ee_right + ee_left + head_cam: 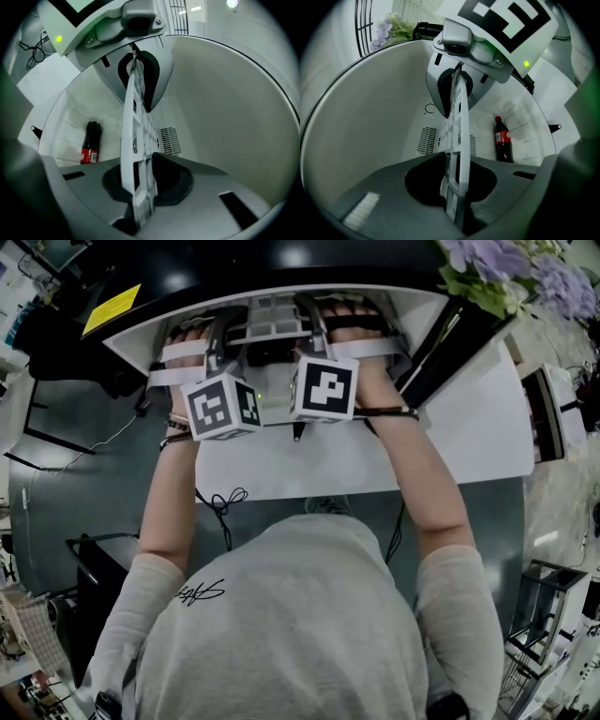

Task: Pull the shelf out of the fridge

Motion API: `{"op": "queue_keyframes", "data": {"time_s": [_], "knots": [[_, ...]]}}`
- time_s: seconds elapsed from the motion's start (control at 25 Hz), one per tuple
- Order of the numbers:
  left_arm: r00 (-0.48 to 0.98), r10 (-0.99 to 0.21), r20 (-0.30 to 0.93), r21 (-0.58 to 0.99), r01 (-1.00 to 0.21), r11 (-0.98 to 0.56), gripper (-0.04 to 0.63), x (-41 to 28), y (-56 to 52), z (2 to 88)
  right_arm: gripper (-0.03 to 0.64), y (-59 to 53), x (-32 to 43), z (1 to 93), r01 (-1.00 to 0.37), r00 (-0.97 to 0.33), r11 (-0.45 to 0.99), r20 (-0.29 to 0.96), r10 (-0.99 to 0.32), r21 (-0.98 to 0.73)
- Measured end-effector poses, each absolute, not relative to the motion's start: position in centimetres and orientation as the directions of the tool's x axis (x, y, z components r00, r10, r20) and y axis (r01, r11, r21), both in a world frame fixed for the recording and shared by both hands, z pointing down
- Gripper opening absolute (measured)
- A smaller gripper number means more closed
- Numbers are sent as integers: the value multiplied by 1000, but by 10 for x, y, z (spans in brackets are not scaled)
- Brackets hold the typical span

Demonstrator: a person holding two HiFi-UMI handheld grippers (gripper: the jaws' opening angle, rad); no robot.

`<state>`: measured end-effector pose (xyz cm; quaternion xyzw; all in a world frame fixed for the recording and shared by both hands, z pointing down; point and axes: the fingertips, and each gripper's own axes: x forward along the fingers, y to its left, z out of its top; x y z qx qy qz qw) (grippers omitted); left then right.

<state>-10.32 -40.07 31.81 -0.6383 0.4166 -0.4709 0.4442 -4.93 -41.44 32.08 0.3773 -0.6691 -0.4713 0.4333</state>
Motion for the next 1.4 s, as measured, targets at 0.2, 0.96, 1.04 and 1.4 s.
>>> {"op": "queue_keyframes", "data": {"time_s": [0.2, 0.96, 1.04, 1.4], "knots": [[206, -950, 233, -959, -114, -259, 38, -103, -402, 319, 46, -415, -49, 322, -100, -339, 276, 227, -913, 956], [211, -949, 234, -958, -116, -262, 38, -103, -399, 319, 46, -413, -48, 321, -98, -334, 269, 223, -916, 958], [212, -949, 234, -958, -116, -262, 38, -103, -398, 319, 46, -413, -47, 320, -91, -330, 260, 217, -919, 961], [212, -949, 232, -959, -111, -259, 38, -103, -395, 318, 46, -409, -48, 321, -102, -329, 276, 229, -916, 956]]}}
